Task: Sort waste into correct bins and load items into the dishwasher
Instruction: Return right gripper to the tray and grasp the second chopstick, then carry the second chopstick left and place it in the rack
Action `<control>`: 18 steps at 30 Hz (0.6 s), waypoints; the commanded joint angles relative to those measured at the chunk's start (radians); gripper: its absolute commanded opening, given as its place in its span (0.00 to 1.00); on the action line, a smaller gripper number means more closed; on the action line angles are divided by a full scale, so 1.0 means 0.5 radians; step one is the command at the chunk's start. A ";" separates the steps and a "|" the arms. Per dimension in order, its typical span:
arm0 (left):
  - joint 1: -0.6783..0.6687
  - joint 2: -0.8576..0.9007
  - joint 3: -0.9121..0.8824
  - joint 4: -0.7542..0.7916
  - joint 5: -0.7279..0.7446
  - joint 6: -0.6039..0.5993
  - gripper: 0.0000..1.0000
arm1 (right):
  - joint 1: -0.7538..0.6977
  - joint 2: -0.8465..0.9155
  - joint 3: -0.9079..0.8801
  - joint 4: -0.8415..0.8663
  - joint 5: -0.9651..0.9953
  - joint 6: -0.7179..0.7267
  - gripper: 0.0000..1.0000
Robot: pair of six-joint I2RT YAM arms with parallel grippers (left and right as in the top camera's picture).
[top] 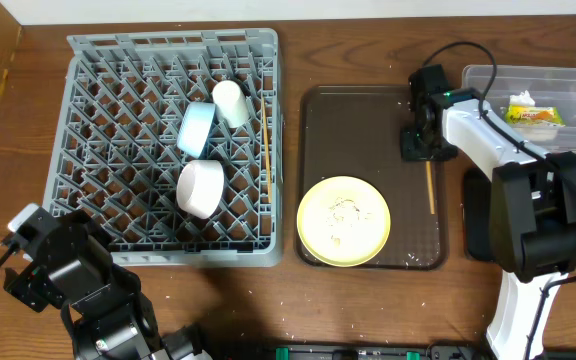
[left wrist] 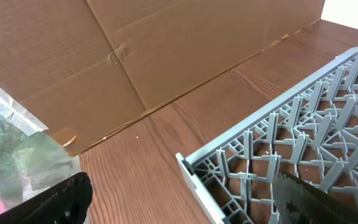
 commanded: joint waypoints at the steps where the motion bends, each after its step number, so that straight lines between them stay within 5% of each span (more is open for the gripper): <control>1: 0.007 -0.003 0.045 -0.005 -0.024 0.013 0.94 | -0.003 0.072 -0.084 -0.023 -0.089 0.056 0.01; 8: 0.007 -0.003 0.045 -0.005 -0.024 0.013 0.94 | -0.002 0.059 0.191 -0.220 -0.306 0.117 0.01; 13: 0.007 -0.003 0.045 -0.005 -0.024 0.013 0.94 | 0.008 0.051 0.626 -0.426 -0.858 0.126 0.01; 18: 0.007 -0.003 0.045 -0.005 -0.024 0.012 0.94 | 0.150 0.051 0.957 -0.298 -1.373 0.520 0.01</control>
